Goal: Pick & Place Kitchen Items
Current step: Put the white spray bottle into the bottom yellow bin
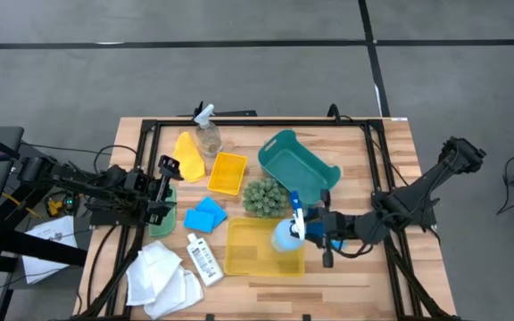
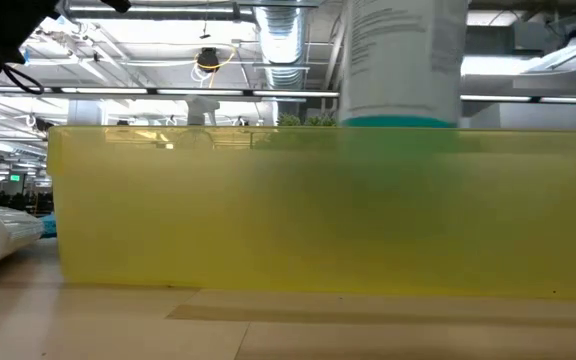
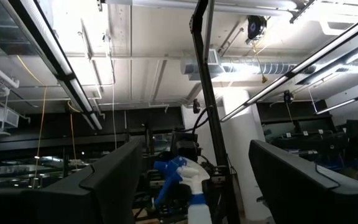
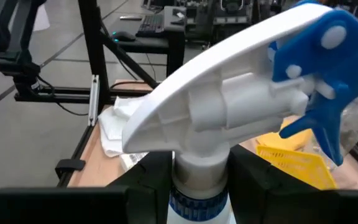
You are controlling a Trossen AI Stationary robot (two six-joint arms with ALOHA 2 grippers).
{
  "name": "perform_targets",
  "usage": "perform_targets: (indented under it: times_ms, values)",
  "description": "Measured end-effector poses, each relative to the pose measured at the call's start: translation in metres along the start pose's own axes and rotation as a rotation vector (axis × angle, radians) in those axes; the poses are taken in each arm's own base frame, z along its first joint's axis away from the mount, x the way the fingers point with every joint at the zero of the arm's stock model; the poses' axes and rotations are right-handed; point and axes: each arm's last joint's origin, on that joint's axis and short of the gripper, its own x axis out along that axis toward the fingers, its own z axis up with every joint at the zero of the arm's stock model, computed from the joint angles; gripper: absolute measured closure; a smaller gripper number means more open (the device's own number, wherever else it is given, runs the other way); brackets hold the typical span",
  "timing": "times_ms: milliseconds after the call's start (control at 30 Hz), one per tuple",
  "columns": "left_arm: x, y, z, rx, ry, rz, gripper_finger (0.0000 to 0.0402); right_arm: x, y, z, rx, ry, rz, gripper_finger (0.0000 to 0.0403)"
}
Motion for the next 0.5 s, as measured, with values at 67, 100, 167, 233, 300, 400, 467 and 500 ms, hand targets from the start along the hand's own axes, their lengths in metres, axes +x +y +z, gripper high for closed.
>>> perform_targets:
  times_ms: [67,100,167,233,300,400,467,500]
  values:
    - [0.000,0.000,0.000,0.000,0.000,0.000,0.0112,0.003,-0.002,-0.005,0.012,0.013,-0.005,0.0292]
    - [0.000,0.000,0.000,0.000,0.000,0.000,0.0112,0.003,-0.003,-0.006,0.017,0.019,-0.009,0.0292]
    - [0.000,0.000,0.000,0.000,0.000,0.000,0.0112,0.005,-0.005,-0.009,0.024,0.025,-0.013,0.0292]
    - [0.000,0.000,0.000,0.000,0.001,0.000,0.0112,0.007,-0.006,-0.012,0.032,0.032,-0.018,0.0292]
    - [0.000,0.000,-0.001,0.000,0.006,0.000,0.0112,0.009,-0.008,-0.017,0.040,0.031,-0.023,0.0292]
    - [0.000,0.000,-0.001,0.004,0.008,0.002,0.0112,0.011,-0.008,-0.023,0.047,0.027,-0.027,0.0292]
    - [0.000,0.000,-0.001,0.005,0.009,0.002,0.0112,0.013,-0.010,-0.027,0.054,0.038,-0.034,0.0292]
    - [0.000,0.000,-0.001,0.005,0.009,0.002,0.0112,0.013,-0.009,-0.028,0.058,0.038,-0.034,0.0292]
